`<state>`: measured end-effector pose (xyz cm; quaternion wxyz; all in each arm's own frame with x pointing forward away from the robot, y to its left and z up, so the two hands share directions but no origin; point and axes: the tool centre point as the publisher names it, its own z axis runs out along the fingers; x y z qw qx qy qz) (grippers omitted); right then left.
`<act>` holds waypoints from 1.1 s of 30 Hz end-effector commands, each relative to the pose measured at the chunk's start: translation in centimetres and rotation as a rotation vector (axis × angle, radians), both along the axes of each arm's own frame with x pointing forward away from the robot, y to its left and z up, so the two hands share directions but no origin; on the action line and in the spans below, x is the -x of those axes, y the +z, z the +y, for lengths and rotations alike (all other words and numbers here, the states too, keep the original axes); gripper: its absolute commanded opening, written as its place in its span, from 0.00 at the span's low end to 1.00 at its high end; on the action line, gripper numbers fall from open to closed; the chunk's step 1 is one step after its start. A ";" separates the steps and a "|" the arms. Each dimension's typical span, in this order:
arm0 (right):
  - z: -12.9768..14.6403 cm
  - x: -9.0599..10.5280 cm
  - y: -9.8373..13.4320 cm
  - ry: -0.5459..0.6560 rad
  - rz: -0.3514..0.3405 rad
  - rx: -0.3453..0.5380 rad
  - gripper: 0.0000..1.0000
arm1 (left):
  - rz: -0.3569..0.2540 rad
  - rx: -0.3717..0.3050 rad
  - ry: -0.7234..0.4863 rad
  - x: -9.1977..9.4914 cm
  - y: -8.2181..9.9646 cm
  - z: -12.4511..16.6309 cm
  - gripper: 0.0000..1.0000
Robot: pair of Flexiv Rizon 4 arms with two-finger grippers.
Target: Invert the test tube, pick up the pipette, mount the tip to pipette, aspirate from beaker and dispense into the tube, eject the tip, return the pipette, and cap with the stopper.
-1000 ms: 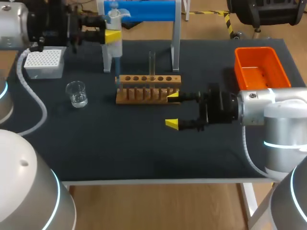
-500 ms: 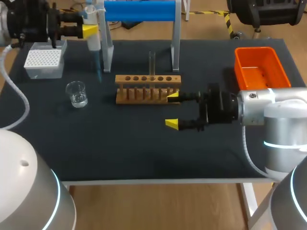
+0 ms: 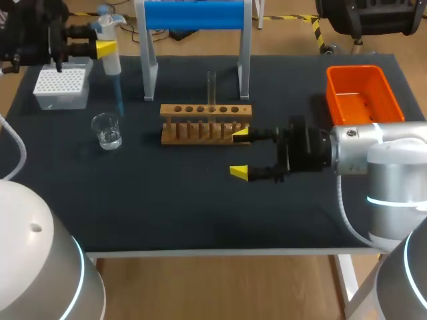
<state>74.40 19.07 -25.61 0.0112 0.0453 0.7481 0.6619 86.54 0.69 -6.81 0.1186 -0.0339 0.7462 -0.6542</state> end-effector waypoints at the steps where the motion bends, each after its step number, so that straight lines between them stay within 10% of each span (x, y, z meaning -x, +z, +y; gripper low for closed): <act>1: -0.2 0.1 0.0 0.001 0.000 0.000 1.00 | -0.003 0.006 0.005 0.0 -0.7 0.7 0.00; 33: 1.1 1.8 -1.2 -0.033 -0.020 0.048 1.00 | -0.005 0.006 0.006 0.1 -0.8 0.7 0.00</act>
